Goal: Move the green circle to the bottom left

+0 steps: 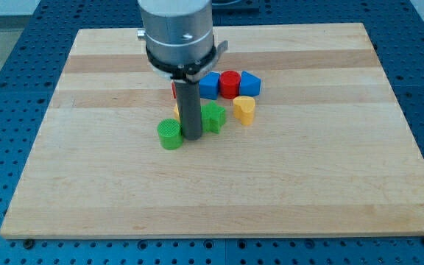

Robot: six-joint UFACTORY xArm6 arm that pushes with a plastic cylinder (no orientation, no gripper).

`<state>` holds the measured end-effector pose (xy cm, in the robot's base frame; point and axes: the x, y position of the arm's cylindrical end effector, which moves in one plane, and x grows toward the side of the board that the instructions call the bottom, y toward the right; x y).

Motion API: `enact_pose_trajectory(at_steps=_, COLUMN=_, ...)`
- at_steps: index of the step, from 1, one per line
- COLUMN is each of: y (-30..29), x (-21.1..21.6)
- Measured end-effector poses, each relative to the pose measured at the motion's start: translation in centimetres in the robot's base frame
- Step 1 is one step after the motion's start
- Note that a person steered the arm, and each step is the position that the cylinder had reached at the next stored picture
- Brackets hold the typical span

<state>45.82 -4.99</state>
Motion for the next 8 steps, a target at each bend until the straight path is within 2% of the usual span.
enact_pose_trajectory(at_steps=1, y=-0.8, x=-3.0)
enact_pose_trajectory(at_steps=2, y=-3.1, x=-3.4)
enact_pose_trajectory(at_steps=4, y=-4.3, x=-1.9)
enact_pose_trajectory(at_steps=7, y=0.0, x=-0.7)
enact_pose_trajectory(at_steps=8, y=-2.1, x=-0.7)
